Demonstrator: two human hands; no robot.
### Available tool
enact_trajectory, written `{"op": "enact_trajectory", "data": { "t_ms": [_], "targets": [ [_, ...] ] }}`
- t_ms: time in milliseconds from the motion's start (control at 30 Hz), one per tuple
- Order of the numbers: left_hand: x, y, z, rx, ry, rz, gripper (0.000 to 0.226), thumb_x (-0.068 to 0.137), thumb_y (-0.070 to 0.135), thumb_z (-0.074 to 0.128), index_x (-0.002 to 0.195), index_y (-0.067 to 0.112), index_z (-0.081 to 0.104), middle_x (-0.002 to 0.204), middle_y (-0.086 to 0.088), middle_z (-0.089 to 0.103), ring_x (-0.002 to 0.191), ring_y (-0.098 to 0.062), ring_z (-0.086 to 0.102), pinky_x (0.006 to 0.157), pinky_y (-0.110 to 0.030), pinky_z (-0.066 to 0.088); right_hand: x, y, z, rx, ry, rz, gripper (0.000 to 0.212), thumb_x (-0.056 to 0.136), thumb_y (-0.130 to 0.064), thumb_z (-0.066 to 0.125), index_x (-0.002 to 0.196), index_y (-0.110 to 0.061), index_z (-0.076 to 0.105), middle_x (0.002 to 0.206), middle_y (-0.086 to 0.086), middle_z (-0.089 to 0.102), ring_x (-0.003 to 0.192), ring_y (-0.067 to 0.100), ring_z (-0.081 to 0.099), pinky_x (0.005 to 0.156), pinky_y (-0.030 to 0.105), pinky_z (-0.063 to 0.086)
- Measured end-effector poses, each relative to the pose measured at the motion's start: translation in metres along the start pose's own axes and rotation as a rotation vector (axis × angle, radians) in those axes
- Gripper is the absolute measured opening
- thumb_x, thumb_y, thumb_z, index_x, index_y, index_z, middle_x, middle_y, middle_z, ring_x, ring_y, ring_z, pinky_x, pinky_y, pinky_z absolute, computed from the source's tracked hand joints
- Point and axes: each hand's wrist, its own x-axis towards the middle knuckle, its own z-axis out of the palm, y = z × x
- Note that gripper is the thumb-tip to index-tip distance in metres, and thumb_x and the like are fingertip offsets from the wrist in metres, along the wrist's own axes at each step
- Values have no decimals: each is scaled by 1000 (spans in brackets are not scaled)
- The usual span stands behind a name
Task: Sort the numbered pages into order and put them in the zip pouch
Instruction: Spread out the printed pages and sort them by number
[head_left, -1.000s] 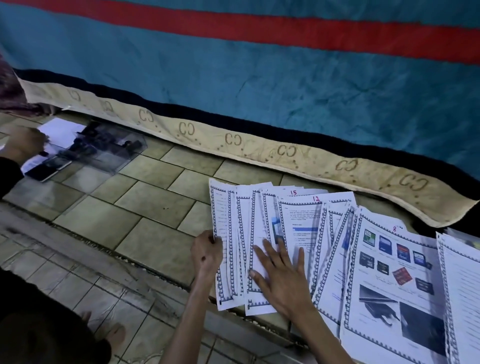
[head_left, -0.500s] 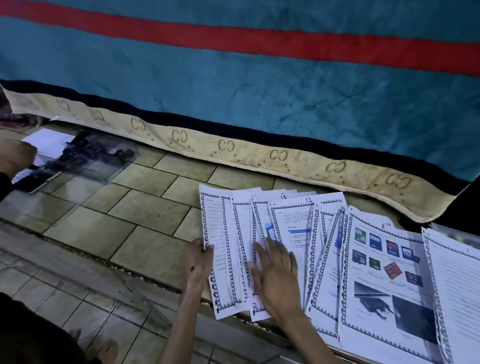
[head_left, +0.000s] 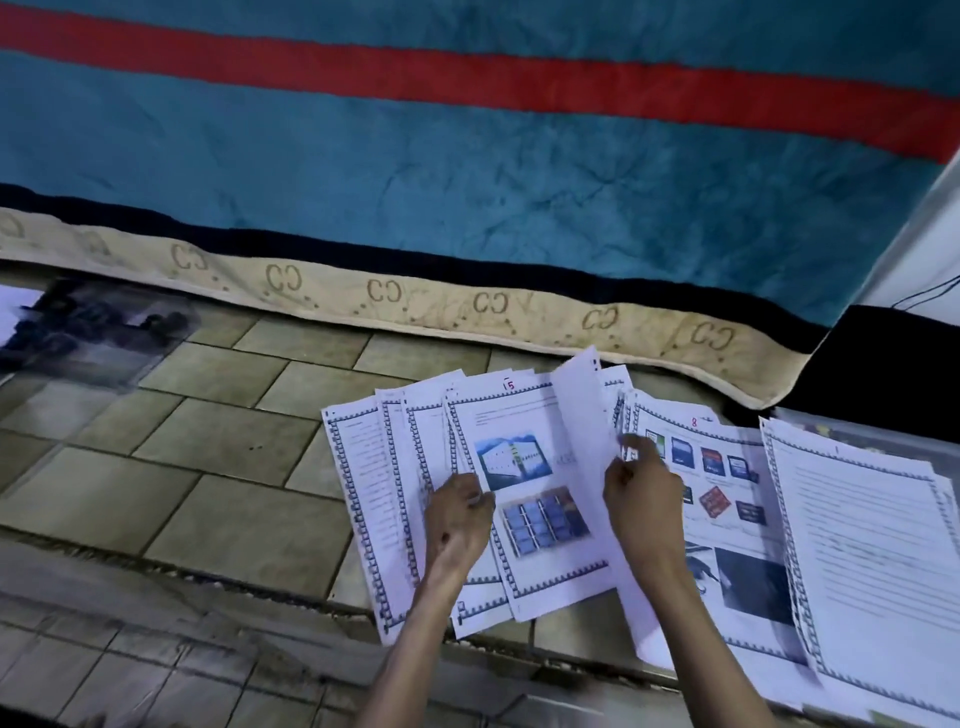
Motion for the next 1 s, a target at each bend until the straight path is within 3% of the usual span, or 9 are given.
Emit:
{"op": "enact_trajectory", "data": {
  "t_ms": [100,200,300,333,400,567,767,900,1000],
  "targets": [
    [3,5,5,-4,23,-12,36,90,9,53,126,7,48,114,-11,62,98,-25,61,83,-24,48,8,10,-23,3,87,35,29,90,2,38,110,-8,57,59,15,55,55,30,48,53,37,34],
    [7,10,8,-59,40,-61,51,90,13,56,135,3,36,81,4,55,65,-13,55,55,-18,44,13,18,-31,-45,106,31,35,89,7,38,103,-7,67,81,19,67,71,35,61,76,44,46],
    [9,16,10,-84,28,-118,7,87,17,59,82,15,55,65,-1,50,68,-23,52,64,-26,38,12,22,-32,-30,72,11,39,88,11,37,105,-5,69,109,20,64,95,34,63,87,32,43],
    [13,15,12,-108,4,-122,22,87,17,59,68,18,49,62,-1,48,66,-22,50,67,-26,37,11,22,-33,-21,48,-4,39,88,12,37,107,-3,68,112,21,61,97,34,62,81,22,39],
    [14,19,15,-199,-64,-106,16,88,15,59,73,11,56,66,-4,54,65,-20,51,71,-28,40,9,19,-32,-8,-45,-32,37,88,10,39,110,-2,67,114,22,57,92,32,61,73,18,35],
    [10,23,20,-583,-220,-136,13,87,10,63,98,6,67,91,-13,70,82,-26,65,75,-34,55,-6,-5,-21,62,-418,-59,38,93,-30,52,124,-9,59,113,6,44,111,20,52,82,16,35],
    [12,26,18,-675,-385,-191,28,94,33,48,94,11,66,56,1,63,52,-12,58,60,-26,52,-21,-22,4,-165,-519,-93,47,79,-63,52,96,-19,57,110,2,42,103,23,54,79,31,46],
    [10,29,11,-680,-545,-215,53,97,48,25,103,16,67,100,3,72,89,-16,65,80,-31,49,-17,-18,5,-94,-420,-64,30,90,-28,52,115,-11,58,113,7,45,100,28,59,84,34,49],
    [10,27,13,-418,-266,-94,32,98,30,40,116,15,61,126,-3,60,110,-21,58,97,-36,44,-5,-5,-8,-61,-295,9,24,95,-10,44,101,7,59,107,16,48,96,32,58,80,27,43]
  ]
}}
